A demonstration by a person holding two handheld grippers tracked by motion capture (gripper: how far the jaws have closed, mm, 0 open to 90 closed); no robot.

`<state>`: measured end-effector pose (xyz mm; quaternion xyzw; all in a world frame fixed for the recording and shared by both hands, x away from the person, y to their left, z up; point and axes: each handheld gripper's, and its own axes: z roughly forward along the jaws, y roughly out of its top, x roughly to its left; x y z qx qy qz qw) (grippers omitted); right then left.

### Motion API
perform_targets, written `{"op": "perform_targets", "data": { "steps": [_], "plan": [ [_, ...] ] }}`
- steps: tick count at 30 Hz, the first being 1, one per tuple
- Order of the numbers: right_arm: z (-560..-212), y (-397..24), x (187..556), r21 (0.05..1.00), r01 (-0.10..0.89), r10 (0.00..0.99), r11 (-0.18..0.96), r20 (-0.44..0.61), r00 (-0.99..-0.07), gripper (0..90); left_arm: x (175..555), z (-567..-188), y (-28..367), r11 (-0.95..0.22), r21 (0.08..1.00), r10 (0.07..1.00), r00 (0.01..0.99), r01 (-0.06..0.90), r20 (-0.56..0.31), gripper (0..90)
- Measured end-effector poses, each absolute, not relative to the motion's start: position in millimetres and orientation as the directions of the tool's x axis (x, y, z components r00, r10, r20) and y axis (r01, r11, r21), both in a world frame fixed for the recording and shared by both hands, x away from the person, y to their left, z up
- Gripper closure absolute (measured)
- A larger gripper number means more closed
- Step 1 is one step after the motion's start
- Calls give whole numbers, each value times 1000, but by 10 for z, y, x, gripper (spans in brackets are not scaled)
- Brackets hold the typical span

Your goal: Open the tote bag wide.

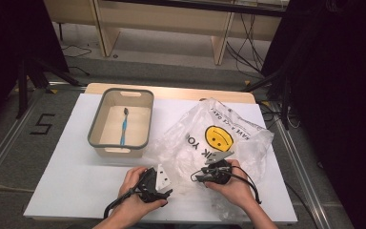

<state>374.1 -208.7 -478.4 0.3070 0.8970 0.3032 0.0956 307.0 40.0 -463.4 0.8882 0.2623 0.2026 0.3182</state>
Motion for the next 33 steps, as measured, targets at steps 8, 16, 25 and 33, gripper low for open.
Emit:
{"op": "perform_targets", "data": {
  "steps": [8,16,25,33],
  "plan": [
    [-4788,-2065,3717,600,477,601,642,-8,-799,796,3074,-4646,394,-659,670,594,783,341,185,311],
    [-4783,-2078,3725,602,506,619,618,25,-785,900,3074,-4653,388,-660,669,590,786,340,182,313],
    [-4645,-2150,3713,678,503,655,536,42,-755,900,3078,-4662,368,-648,675,585,798,352,146,363],
    [-4537,-2201,3692,738,480,684,475,33,-729,900,3076,-4696,205,-645,678,529,847,354,61,440]
  ]
}}
